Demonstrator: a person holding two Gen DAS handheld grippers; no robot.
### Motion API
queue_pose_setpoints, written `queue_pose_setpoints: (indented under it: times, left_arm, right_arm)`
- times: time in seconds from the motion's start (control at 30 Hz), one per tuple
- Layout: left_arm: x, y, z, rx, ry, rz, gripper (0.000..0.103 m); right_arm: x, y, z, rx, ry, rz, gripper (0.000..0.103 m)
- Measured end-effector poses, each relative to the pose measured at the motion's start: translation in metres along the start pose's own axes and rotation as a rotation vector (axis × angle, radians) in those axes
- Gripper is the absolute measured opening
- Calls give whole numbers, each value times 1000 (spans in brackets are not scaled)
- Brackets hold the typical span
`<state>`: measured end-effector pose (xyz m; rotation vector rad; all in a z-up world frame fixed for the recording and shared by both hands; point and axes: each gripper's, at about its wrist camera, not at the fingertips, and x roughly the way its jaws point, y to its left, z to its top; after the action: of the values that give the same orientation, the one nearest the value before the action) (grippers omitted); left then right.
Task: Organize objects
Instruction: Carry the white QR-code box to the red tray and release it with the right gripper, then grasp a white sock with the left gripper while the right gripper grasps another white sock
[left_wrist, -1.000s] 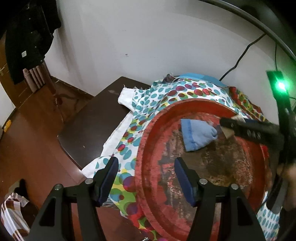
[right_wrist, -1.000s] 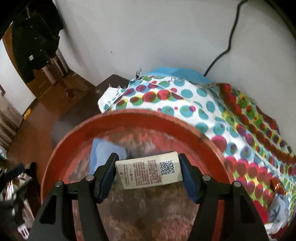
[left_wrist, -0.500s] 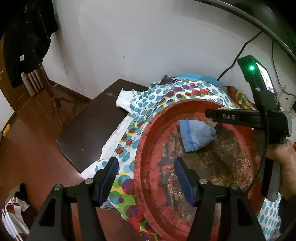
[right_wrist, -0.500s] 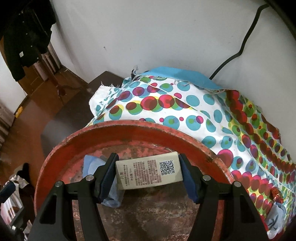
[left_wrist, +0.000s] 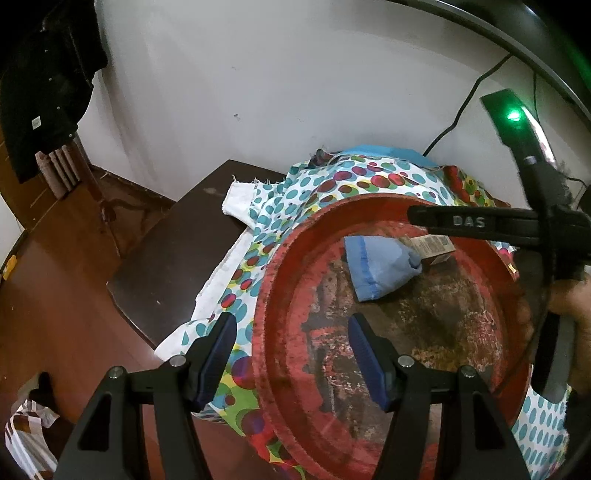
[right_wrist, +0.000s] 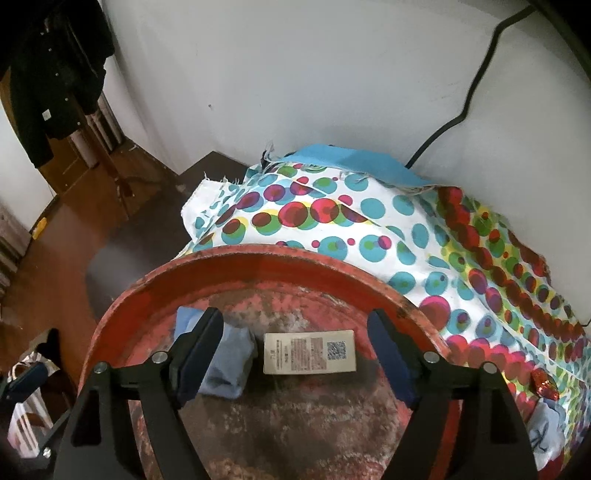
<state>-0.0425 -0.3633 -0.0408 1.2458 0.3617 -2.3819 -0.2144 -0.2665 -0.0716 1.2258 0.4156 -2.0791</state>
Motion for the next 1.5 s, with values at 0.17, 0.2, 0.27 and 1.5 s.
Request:
queue_pose_setpoints:
  times: [0.17,0.2,0.27,1.5]
  left_arm:
    - [4,-8,-2,20,7,6,64]
    - [5,-10,-3,28,11,7,64]
    - [7,-14,-4,38,19,13,64]
    - [-33,-274,-74,533,104,-294,64]
  right_arm:
    - [-29,-12,-15,15,-19,19,78]
    - [-36,-15,-21,19,-23,24,78]
    - [-53,-25,-36,29,-28,38,78]
    - [-187,-237,-321,295,-142,-301,99]
